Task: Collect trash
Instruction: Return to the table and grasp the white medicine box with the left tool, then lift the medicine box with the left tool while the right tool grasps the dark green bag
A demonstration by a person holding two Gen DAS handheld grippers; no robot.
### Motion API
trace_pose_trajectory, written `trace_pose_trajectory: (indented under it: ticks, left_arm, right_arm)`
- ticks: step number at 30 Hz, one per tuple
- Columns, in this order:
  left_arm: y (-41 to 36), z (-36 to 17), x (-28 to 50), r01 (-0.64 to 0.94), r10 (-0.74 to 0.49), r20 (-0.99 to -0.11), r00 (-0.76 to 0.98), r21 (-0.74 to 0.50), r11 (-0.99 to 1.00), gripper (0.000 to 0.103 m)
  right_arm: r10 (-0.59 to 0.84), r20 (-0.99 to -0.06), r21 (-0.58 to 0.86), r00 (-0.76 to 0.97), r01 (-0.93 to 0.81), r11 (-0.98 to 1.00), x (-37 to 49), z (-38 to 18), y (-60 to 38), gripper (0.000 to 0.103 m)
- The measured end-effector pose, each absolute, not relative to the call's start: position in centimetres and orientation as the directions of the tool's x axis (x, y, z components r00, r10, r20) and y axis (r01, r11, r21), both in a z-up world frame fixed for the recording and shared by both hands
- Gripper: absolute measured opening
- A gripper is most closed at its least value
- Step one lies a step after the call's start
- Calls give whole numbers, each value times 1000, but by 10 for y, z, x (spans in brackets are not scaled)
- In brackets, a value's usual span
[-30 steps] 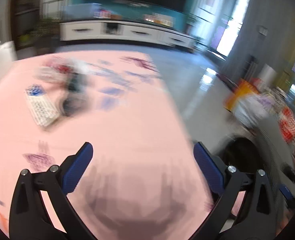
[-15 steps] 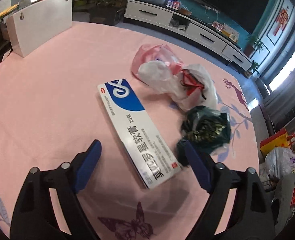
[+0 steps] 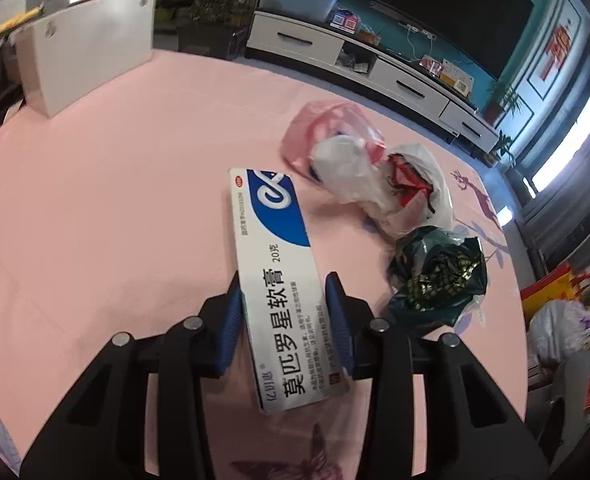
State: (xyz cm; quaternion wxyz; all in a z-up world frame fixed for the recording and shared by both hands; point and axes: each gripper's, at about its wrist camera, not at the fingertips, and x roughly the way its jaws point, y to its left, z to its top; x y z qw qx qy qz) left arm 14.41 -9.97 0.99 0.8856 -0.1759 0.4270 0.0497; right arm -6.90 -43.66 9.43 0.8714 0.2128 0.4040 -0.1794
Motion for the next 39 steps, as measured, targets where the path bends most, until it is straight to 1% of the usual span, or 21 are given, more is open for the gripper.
trace_pose_trajectory:
  ticks: [2, 4, 6, 9, 13, 15, 18, 21, 22, 24, 28, 31, 34, 36, 39]
  left_arm:
    - [-89, 18, 135, -248, -77, -762, 643, -302, 920, 38]
    - [-84, 26, 124, -242, -91, -745, 660, -326, 914, 37]
    - [-79, 31, 116, -230, -104, -731, 674, -342, 911, 36]
    - [-72, 28, 115, -232, -101, -734, 672, -338, 912, 35]
    - [-57, 15, 125, -269, -142, -755, 640, -394, 879, 33]
    - [-50, 13, 128, -276, -158, -752, 640, -417, 866, 33]
    - [-49, 11, 130, -284, -138, -752, 644, -404, 870, 33]
    - [-51, 3, 133, -286, -160, -767, 621, -412, 865, 32]
    - [-52, 1, 134, -286, -158, -764, 625, -412, 865, 32]
    - [-52, 1, 135, -283, -152, -765, 626, -404, 870, 32]
    - [-48, 0, 132, -272, -165, -763, 625, -410, 871, 31]
    - [-45, 0, 132, -275, -178, -761, 624, -427, 861, 28]
    - [-46, 3, 130, -276, -159, -759, 632, -411, 869, 24]
    - [-45, 4, 128, -267, -178, -748, 639, -433, 861, 15]
    - [-42, 14, 121, -254, -198, -730, 654, -458, 852, 15]
  right_arm:
    - [-69, -774, 247, 630, 401, 882, -42, 101, -411, 85]
    - [43, -762, 280, 646, 269, 921, -9, 108, -377, 85]
    - [111, -758, 292, 643, 182, 939, 21, 110, -345, 85]
    - [154, -750, 280, 643, 98, 955, 64, 107, -300, 85]
    - [218, -756, 293, 617, 22, 956, 109, 85, -253, 85]
    - [212, -765, 286, 609, 26, 958, 121, 71, -238, 84]
    - [185, -792, 248, 583, 30, 968, 138, 50, -223, 78]
    - [160, -813, 198, 559, 7, 980, 142, 36, -213, 72]
    - [150, -816, 180, 558, -1, 984, 141, 33, -210, 69]
    - [130, -828, 147, 546, -12, 989, 141, 27, -206, 57]
    - [129, -830, 131, 543, -34, 991, 136, 27, -205, 48]
    - [142, -824, 146, 548, -36, 989, 128, 37, -208, 47]
    - [158, -811, 176, 564, -23, 984, 114, 53, -216, 47]
    - [149, -809, 168, 568, -20, 986, 102, 64, -220, 47]
    - [139, -798, 158, 586, -20, 987, 79, 83, -228, 47]
